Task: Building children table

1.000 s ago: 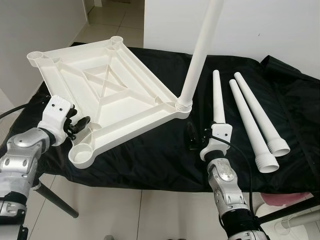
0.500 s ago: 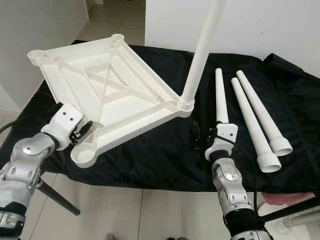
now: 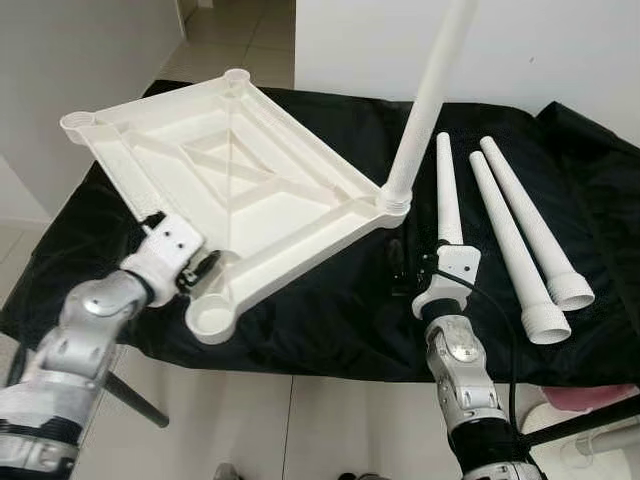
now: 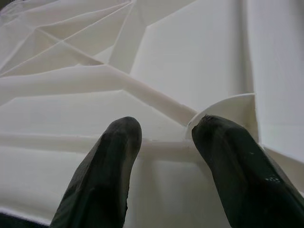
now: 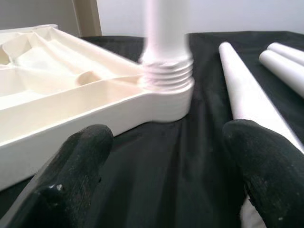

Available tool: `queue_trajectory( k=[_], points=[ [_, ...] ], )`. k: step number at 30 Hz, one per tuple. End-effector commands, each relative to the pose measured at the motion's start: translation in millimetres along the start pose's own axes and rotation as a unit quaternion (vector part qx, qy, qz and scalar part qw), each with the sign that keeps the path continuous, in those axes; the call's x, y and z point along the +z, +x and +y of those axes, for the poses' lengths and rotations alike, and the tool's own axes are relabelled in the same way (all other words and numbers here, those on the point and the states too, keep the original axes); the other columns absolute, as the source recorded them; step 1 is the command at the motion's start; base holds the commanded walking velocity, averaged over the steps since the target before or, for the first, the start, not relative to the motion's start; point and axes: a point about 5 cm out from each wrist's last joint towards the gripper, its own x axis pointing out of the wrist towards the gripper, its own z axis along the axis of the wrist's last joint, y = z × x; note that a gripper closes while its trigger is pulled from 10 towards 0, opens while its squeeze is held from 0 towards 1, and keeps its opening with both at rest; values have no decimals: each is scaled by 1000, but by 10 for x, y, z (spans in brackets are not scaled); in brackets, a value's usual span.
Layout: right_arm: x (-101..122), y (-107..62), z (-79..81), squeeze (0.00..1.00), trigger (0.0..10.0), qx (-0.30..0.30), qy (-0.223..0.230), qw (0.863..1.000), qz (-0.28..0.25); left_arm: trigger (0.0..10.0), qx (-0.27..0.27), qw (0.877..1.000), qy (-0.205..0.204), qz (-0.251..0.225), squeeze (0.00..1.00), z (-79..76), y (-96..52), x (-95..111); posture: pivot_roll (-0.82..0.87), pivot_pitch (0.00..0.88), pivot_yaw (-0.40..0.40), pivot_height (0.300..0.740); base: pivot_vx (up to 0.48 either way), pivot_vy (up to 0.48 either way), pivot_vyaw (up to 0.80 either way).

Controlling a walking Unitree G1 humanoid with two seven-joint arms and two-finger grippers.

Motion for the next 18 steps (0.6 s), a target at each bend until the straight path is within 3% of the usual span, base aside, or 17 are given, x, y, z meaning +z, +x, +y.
queue_trajectory(
  k=[1,9,18],
  points=[
    [-116,-56,-40,0,10000,-14,5,1000,28,10000,-51,998,-19,17,0,-231,66,-82,47,131,-13,740,0,0,0],
    [-118,-64,-25,0,10000,-12,6,1000,28,10000,-60,995,-78,-19,0,-390,237,100,41,132,-14,740,0,0,0],
    [-130,-86,-15,0,10000,-7,5,999,31,10000,-21,997,-75,-21,0,-149,250,109,35,132,-21,740,0,0,0]
  ],
)
